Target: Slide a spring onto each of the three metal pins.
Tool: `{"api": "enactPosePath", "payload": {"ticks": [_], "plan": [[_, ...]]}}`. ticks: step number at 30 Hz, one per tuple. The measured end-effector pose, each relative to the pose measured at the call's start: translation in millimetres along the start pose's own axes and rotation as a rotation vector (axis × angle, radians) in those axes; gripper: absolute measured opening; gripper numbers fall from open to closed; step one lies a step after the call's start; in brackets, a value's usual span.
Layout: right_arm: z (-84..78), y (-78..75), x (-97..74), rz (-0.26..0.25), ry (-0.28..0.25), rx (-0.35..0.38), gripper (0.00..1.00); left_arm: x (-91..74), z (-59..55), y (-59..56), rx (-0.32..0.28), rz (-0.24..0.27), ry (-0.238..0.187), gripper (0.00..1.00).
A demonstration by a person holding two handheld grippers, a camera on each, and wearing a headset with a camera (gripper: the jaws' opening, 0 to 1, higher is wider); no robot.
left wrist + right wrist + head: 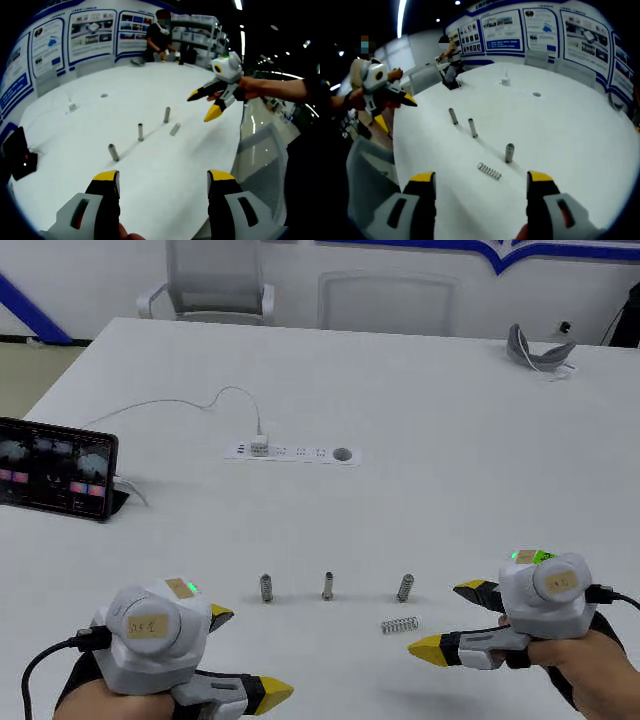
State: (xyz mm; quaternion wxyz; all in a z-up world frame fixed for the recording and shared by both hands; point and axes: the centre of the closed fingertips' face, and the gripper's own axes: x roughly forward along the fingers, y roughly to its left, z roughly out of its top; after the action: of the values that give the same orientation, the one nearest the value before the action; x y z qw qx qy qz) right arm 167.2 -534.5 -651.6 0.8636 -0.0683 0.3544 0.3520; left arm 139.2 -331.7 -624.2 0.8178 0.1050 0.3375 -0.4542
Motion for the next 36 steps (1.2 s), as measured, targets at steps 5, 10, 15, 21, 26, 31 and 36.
{"api": "enactPosePath", "payload": {"ticks": [5, 10, 15, 21, 26, 31, 36], "plan": [[-6.3, 0.0, -12.9, -0.019, -0.015, 0.019, 0.77, 6.1, 5.0, -3.3, 0.012, -0.012, 0.001, 0.73], [-14.7, 2.0, -25.5, -0.043, -0.024, 0.04, 0.78, 12.5, 14.2, -6.5, 0.033, -0.023, -0.004, 0.73], [-27.3, 2.2, -36.9, -0.063, -0.017, 0.058, 0.79, 22.7, 21.5, -11.2, 0.055, -0.047, -0.007, 0.73], [-37.2, 3.0, -50.8, -0.089, -0.021, 0.08, 0.8, 40.0, 26.7, -20.1, 0.093, -0.087, 0.007, 0.73], [-43.2, 5.5, -60.8, -0.101, -0.027, 0.092, 0.8, 55.5, 33.6, -30.0, 0.123, -0.123, 0.017, 0.72], [-48.4, 4.6, -69.4, -0.118, -0.027, 0.102, 0.81, 69.4, 42.1, -39.4, 0.149, -0.156, 0.021, 0.72], [-50.1, 4.6, -74.4, -0.126, -0.033, 0.114, 0.81, 79.7, 46.8, -45.4, 0.17, -0.178, 0.028, 0.72]]}}
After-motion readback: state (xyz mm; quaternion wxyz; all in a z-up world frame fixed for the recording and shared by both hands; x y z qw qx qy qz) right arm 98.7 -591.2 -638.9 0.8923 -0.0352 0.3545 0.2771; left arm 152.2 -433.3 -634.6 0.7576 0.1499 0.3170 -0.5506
